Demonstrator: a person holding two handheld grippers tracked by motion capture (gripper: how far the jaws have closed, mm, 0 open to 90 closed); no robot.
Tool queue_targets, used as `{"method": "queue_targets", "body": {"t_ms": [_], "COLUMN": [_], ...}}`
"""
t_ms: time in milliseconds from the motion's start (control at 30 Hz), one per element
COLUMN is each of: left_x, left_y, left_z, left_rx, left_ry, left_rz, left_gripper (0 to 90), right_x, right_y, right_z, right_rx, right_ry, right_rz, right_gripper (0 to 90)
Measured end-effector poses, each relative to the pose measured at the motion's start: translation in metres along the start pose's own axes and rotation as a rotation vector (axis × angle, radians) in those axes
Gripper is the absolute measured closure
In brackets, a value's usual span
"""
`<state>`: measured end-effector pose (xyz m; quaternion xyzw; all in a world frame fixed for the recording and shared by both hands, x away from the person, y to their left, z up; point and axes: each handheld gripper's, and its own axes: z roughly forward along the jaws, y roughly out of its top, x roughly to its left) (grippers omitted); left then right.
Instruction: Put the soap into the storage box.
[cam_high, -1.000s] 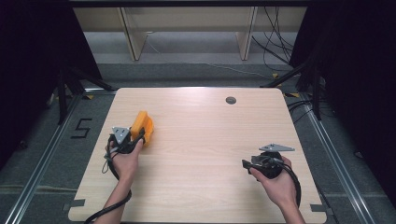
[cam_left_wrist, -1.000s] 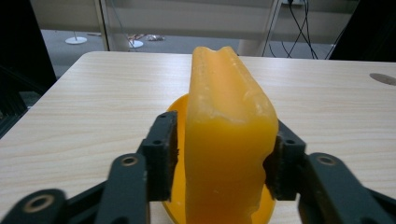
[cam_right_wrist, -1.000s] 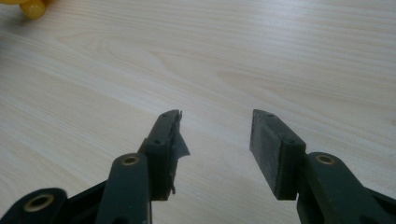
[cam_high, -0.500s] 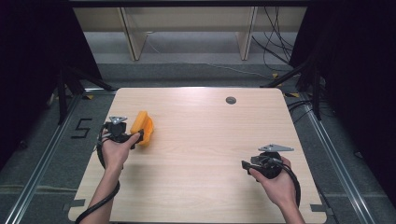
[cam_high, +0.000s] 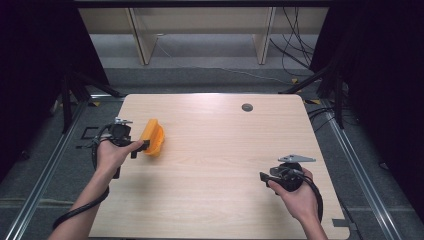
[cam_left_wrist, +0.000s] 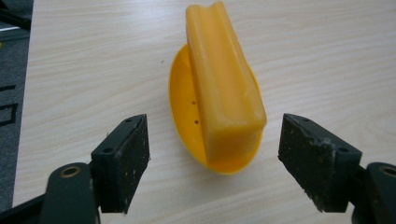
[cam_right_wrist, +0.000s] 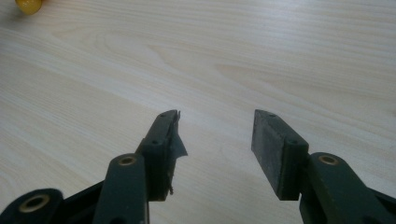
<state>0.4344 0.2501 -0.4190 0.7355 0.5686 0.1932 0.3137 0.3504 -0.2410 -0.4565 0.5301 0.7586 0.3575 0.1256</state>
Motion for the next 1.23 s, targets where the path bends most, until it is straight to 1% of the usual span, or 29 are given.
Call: {"method": "queue_targets", "body": {"t_ms": [33,100,167,200,233,267,367,400,467,500,533,567,600,633,700,733,800,833,867,900,933,1000,1033,1067,1100,1133,1167,1200,1233], "left_x": [0.0,0.002,0.003,0.003,0.004,0.004,0.008,0.009,0.013,0.015,0.017,0.017,0.017,0.017,0.016,0.014,0.012,0.011,0.012,0.012,0.012,0.012,0.012,0.014,0.012,0.012,0.015,0.014,0.014], "left_y": [-0.002,-0.008,-0.014,-0.017,-0.021,-0.026,-0.042,-0.047,-0.059,-0.067,-0.071,-0.078,-0.086,-0.093,-0.104,-0.112,-0.122,-0.126,-0.129,-0.129,-0.128,-0.126,-0.126,-0.125,-0.127,-0.128,-0.128,-0.128,-0.129], "left_z": [-0.002,-0.004,-0.007,-0.009,-0.012,-0.015,-0.026,-0.029,-0.035,-0.039,-0.041,-0.042,-0.044,-0.045,-0.046,-0.046,-0.046,-0.045,-0.045,-0.044,-0.044,-0.04,-0.04,-0.04,-0.038,-0.038,-0.039,-0.039,-0.038], "left_rx": [0.021,0.031,0.032,0.042,0.039,0.038,0.04,0.026,0.033,0.039,0.043,0.025,0.013,0.01,0.003,-0.018,-0.026,-0.023,0.013,0.012,0.017,-0.001,-0.001,0.018,-0.004,0.002,0.03,0.028,0.034], "left_ry": [-0.006,-0.046,-0.058,-0.071,-0.086,-0.097,-0.102,-0.107,-0.126,-0.132,-0.133,-0.133,-0.121,-0.132,-0.154,-0.17,-0.174,-0.18,-0.189,-0.191,-0.201,-0.193,-0.191,-0.195,-0.199,-0.2,-0.198,-0.202,-0.208], "left_rz": [0.011,0.011,0.014,0.018,0.024,0.027,0.058,0.061,0.069,0.08,0.083,0.074,0.081,0.088,0.091,0.08,0.093,0.098,0.128,0.136,0.134,0.124,0.12,0.137,0.106,0.104,0.137,0.13,0.128], "left_gripper": [24.3,24.1,24.0,24.1,24.2,24.2,24.7,25.0,25.0,25.0,25.0,25.2,25.7,26.2,27.1,27.1,28.2,28.9,29.1,29.1,28.9,29.2,29.7,29.7,29.7,29.8,29.9,30.1,30.2], "right_x": [0.0,0.002,0.002,0.0,-0.001,-0.001,-0.001,-0.002,-0.001,0.001,-0.001,-0.001,-0.001,0.0,0.001,0.001,0.001,0.001,0.002,0.002,0.003,0.003,0.003,0.003,0.002,0.003,0.003,0.003,0.002], "right_y": [0.0,0.0,0.0,0.0,0.0,0.0,0.0,0.0,0.0,0.0,0.0,0.0,0.0,0.0,0.0,0.0,0.0,0.0,0.0,0.0,0.0,0.001,0.001,0.001,0.0,0.001,0.001,0.001,0.0], "right_z": [0.0,-0.001,0.0,0.0,0.001,-0.001,-0.003,-0.002,-0.002,-0.003,-0.002,-0.001,0.001,0.0,-0.001,0.0,0.0,0.0,0.001,0.001,0.001,0.001,-0.001,0.0,0.001,-0.001,-0.001,-0.001,0.0], "right_rx": [-0.008,0.011,-0.001,-0.014,-0.022,-0.018,-0.01,-0.018,-0.017,-0.003,-0.02,-0.024,-0.026,-0.03,-0.024,-0.025,-0.027,-0.019,-0.026,-0.027,-0.031,-0.036,-0.033,-0.037,-0.051,-0.036,-0.037,-0.037,-0.044], "right_ry": [-0.002,-0.01,-0.001,0.01,0.014,0.004,-0.008,-0.004,-0.006,-0.006,-0.007,0.001,-0.009,0.007,0.0,-0.005,0.009,-0.007,0.014,0.013,0.018,0.017,0.006,0.01,0.013,0.005,0.006,0.004,-0.004], "right_rz": [-0.007,0.014,0.01,-0.006,-0.014,-0.015,0.0,-0.014,-0.013,0.011,-0.017,-0.018,-0.026,-0.021,-0.023,-0.025,-0.024,-0.037,-0.03,-0.039,-0.04,-0.048,-0.053,-0.054,-0.068,-0.048,-0.049,-0.05,-0.074], "right_gripper": [51.7,51.5,51.3,51.3,51.2,51.1,50.8,50.6,50.3,50.2,50.1,50.1,50.1,50.0,50.0,50.0,50.0,49.9,49.9,49.8,49.7,49.4,49.4,49.2,49.1,49.1,49.0,48.8,48.5]}}
